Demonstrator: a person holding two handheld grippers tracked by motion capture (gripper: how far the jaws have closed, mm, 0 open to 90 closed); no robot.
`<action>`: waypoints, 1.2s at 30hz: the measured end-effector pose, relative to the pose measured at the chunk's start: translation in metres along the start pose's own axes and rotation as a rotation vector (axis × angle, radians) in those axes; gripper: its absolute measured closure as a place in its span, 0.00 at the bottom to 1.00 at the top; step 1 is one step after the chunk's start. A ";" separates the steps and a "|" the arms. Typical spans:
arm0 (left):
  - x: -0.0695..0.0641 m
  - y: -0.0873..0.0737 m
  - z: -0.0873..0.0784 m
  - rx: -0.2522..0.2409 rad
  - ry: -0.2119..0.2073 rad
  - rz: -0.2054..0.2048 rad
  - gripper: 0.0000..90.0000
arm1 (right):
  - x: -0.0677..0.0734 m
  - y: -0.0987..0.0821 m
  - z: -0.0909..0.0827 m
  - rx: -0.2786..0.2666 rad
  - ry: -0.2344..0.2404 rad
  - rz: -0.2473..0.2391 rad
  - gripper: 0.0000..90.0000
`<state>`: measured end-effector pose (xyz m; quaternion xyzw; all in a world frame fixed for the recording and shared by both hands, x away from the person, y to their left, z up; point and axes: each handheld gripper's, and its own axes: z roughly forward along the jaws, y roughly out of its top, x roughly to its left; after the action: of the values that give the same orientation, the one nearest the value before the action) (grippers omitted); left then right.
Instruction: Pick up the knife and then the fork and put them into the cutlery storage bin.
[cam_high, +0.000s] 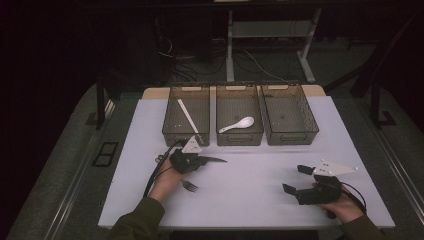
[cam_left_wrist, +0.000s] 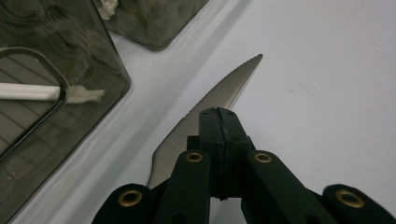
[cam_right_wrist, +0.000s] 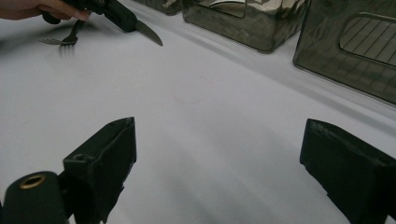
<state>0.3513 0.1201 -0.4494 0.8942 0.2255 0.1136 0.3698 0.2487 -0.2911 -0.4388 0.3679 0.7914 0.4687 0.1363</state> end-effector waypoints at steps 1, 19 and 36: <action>0.000 0.000 0.000 -0.003 -0.005 -0.003 0.99 | 0.000 0.000 0.000 0.000 0.000 0.000 0.12; 0.039 -0.019 -0.055 -0.078 -0.052 -0.056 0.73 | 0.000 0.000 0.001 0.006 0.005 0.001 0.12; 0.055 -0.033 -0.028 -0.020 -0.114 -0.009 0.78 | -0.001 -0.001 0.003 0.015 0.001 0.012 0.12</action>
<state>0.3780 0.1845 -0.4507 0.8944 0.2071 0.0628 0.3915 0.2506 -0.2895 -0.4414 0.3736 0.7928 0.4637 0.1302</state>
